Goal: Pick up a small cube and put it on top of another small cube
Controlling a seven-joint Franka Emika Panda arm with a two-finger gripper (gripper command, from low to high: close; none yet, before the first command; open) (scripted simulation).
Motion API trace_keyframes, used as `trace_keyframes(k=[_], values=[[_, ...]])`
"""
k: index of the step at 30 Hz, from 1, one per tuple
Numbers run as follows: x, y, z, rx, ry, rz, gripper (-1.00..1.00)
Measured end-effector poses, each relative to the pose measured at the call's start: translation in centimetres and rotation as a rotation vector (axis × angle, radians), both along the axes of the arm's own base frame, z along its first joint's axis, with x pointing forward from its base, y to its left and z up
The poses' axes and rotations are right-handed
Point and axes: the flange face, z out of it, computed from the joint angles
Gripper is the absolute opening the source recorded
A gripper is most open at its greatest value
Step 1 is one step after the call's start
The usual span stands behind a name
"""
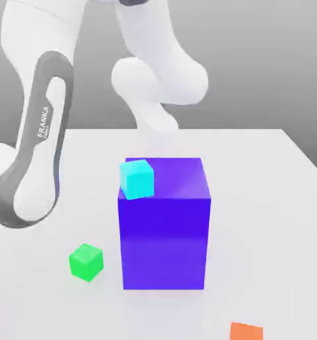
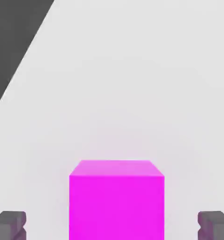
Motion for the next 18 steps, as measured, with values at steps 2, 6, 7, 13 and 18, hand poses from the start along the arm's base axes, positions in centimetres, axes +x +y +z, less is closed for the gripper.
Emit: trace_keyframes(k=[2, 6, 7, 13, 18], values=[[0.0, 0.0, 0.0, 0.0, 0.0, 0.0, -1.0], [0.0, 0.0, -0.1, 0.0, 0.0, -0.001, -1.0], [0.0, 0.0, 0.9, 0.0, 0.0, -0.001, -1.0], [-1.2, 2.5, 6.9, 0.016, -0.008, -0.005, -1.0], [-4.1, 7.5, 9.0, 0.033, -0.016, -0.003, -1.0]])
